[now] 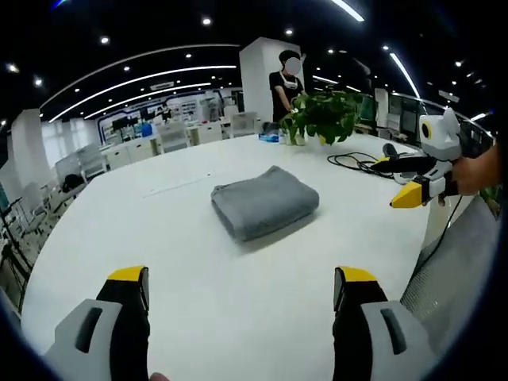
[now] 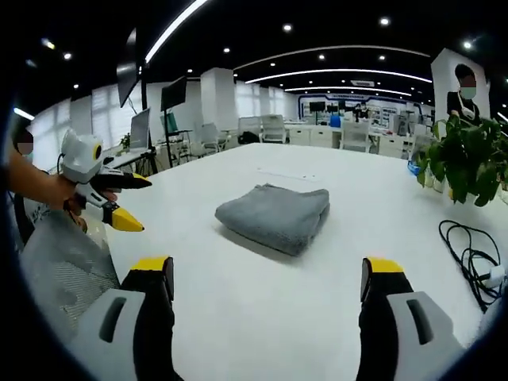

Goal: Fold the towel on the table until its edges align and the towel forms a compact rectangular stack.

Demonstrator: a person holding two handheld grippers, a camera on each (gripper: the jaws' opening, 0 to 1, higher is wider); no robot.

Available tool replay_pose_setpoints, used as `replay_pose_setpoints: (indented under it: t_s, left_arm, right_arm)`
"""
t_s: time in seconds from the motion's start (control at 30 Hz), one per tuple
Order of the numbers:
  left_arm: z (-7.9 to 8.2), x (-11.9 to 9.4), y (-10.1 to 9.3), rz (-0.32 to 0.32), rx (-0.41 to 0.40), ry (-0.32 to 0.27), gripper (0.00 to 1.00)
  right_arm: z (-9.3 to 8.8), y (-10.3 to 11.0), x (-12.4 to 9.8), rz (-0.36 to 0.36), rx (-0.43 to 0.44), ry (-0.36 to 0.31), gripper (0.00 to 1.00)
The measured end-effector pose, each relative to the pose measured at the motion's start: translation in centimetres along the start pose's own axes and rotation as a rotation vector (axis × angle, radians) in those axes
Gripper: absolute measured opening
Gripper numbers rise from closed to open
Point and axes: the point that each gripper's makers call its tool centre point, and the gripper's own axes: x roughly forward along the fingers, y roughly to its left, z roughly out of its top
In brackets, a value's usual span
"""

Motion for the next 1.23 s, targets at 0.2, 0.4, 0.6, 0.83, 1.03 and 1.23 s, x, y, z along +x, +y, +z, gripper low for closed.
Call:
replay_pose_setpoints:
  t_s: [0.2, 0.4, 0.6, 0.83, 1.03, 1.23]
  left_arm:
    - [-1.1, -0.1, 0.3, 0.009, -0.021, 0.000, 0.99]
    - [-0.8, 0.2, 0.6, 0.015, -0.014, -0.016, 0.99]
    - [-1.5, 0.2, 0.9, 0.020, -0.022, -0.005, 0.99]
    - [-1.6, 0.2, 0.9, 0.024, -0.027, -0.004, 0.99]
    - [-1.6, 0.2, 1.0, 0.024, -0.025, -0.006, 0.99]
    - [-1.8, 0.3, 1.2, 0.023, -0.040, -0.002, 0.99]
  right_arm:
    - [-0.5, 0.0, 0.0, -0.001, -0.010, 0.009, 0.99]
    - [0.1, 0.6, 0.5, 0.005, -0.024, -0.003, 0.99]
    - [-0.2, 1.4, 0.8, 0.020, -0.080, 0.016, 0.99]
    - [-0.3, 1.3, 0.4, 0.017, -0.065, 0.021, 0.99]
    - [-0.3, 1.6, 0.2, 0.017, -0.077, 0.022, 0.99]
    - [-0.1, 0.9, 0.2, -0.001, -0.063, 0.010, 0.99]
